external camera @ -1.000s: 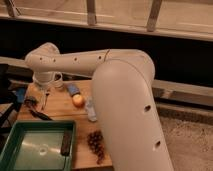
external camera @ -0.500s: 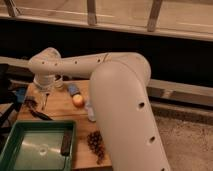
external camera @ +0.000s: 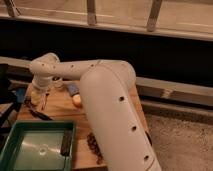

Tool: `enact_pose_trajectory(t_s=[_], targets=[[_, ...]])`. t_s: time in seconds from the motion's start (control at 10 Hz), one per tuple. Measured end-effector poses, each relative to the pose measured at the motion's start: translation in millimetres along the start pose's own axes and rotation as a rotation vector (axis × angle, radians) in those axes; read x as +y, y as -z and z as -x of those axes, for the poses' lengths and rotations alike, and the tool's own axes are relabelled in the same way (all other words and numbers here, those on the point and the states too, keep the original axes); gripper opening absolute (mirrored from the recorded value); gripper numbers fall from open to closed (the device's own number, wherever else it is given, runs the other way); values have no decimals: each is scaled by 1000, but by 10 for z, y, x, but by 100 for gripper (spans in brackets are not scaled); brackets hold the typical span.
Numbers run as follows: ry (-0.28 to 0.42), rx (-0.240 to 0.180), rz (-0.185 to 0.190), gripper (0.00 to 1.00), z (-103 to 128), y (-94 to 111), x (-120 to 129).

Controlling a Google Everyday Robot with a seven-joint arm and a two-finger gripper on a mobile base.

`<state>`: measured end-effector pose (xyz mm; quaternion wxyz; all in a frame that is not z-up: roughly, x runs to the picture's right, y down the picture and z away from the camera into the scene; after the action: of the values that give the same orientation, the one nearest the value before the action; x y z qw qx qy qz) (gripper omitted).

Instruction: Place brush in red bowl

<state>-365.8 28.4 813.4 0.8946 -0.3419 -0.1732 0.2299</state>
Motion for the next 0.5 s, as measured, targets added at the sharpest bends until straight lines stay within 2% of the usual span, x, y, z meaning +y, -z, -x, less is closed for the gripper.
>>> enact_pose_trajectory(t_s=[0.1, 0.5], targets=[[9, -18, 11, 62, 54, -54, 36], [7, -16, 10, 62, 44, -51, 24]])
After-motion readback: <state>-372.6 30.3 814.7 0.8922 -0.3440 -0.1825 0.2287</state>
